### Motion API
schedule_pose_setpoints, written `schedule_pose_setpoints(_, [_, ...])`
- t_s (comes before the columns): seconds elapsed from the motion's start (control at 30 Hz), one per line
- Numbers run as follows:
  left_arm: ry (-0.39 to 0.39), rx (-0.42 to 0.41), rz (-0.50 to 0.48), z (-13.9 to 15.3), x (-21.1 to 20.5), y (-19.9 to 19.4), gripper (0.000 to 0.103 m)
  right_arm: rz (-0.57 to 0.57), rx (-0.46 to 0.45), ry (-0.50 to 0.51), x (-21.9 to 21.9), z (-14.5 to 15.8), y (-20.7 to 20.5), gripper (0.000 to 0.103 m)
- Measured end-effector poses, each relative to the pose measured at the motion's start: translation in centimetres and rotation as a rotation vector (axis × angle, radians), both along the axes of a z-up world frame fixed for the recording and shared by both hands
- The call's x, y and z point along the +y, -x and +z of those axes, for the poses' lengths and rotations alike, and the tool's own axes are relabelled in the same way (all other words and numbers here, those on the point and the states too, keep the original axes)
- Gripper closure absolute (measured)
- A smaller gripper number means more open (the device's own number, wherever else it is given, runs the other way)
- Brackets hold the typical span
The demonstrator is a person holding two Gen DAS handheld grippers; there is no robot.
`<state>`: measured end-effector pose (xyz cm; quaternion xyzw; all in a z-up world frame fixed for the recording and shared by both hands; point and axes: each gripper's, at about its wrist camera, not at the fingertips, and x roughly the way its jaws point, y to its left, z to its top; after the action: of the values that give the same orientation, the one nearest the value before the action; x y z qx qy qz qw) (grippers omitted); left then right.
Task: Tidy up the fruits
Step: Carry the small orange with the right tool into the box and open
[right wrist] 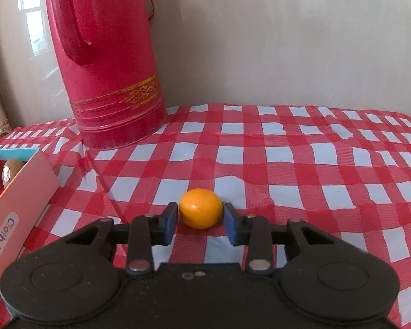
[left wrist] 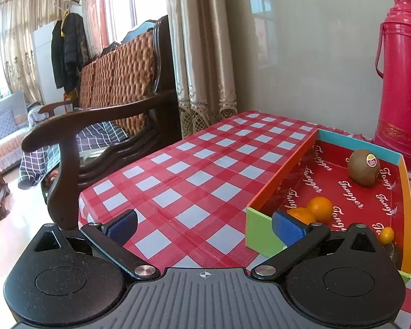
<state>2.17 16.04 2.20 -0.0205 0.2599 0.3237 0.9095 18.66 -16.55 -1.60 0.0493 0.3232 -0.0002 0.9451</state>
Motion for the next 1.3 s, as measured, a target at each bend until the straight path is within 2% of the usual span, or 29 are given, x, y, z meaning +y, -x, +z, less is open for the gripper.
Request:
schedule_pose_setpoints(0.5, [-0.005, 0.014, 0.004, -0.1, -0.2, -0.3, 0.000, -0.003, -0.023, 0.003, -0.2, 0.4, 0.3, 0.078])
schedule_pose_setpoints(1.1, [0.001, -0.002, 0.042, 0.1, 0.8, 0.6, 0.000, 0.132, -0.093, 0.093, 4.5, 2.3, 4.2, 0.078])
schedule_pose_setpoints(1.3, [0.001, -0.011, 0.065, 0.2, 1.7, 1.4, 0.000, 0.203, -0.160, 0.027, 6.1, 4.0, 5.9, 0.078])
